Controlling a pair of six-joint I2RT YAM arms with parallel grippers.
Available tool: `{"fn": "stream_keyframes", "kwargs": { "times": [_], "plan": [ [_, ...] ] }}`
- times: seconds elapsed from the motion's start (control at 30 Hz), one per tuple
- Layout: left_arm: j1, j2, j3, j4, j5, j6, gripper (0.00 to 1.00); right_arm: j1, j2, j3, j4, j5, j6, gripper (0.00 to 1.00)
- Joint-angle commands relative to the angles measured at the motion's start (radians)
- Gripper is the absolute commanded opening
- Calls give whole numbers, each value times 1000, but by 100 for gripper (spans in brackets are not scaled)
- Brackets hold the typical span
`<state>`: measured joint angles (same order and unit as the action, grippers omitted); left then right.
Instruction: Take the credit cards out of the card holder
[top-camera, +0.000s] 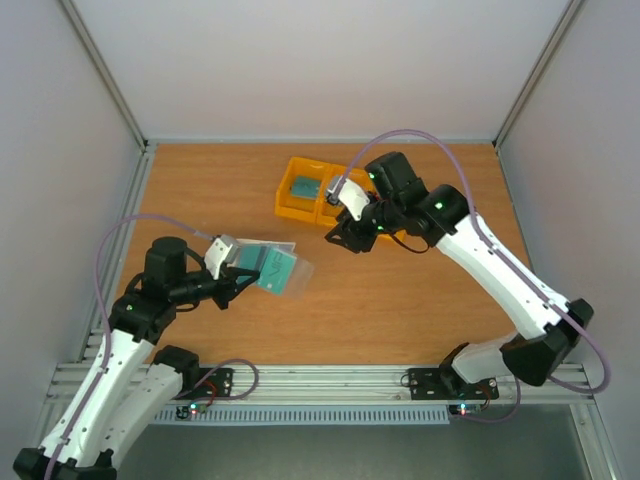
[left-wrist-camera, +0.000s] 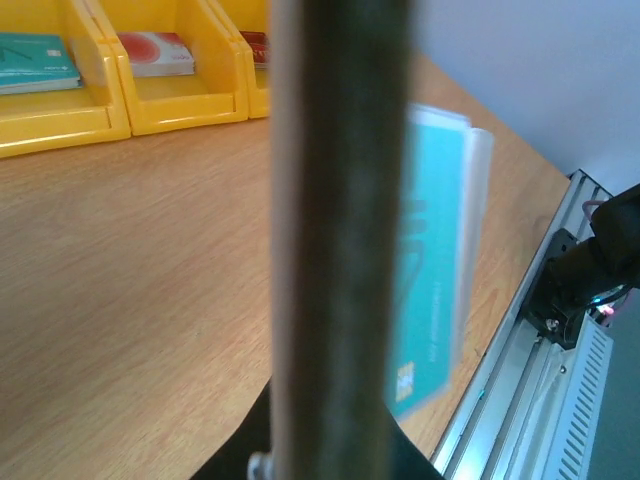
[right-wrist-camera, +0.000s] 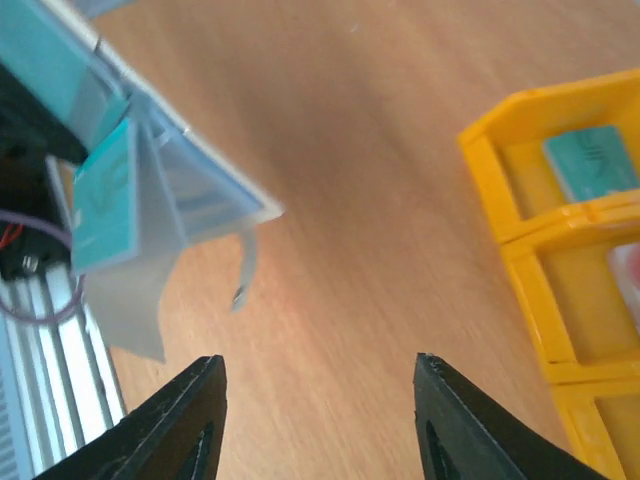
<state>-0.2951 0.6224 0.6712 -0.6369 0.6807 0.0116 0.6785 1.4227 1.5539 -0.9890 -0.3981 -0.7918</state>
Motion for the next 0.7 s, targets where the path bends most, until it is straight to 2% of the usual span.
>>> {"fn": "stream_keyframes", "kwargs": {
  "times": [0.0,0.1,0.13,0.27,0.4,0.53,0.67],
  "plan": [
    [-1,-7,22,43,1,-21,0,13,-88,-59,122,80,189,50],
    [-1,-10,10,87,7,-90,0,87,-124,-211,408,-164,361,49],
    [-1,-9,7,102,-6,-112,0,134,-119,-237,465,-169,385,48],
    [0,1,-1,114,-80,-184,0,284,-57,-232,601,-26,473,46],
    [0,-19,-24,133,-62,-256,0,291,5,-218,544,150,575,51],
    [0,-23,-50,129,-95,-329,0,291,33,-243,495,207,633,52],
    [-1,-45,-72,192,-42,-380,0,287,30,-278,474,255,664,59]
  ]
}}
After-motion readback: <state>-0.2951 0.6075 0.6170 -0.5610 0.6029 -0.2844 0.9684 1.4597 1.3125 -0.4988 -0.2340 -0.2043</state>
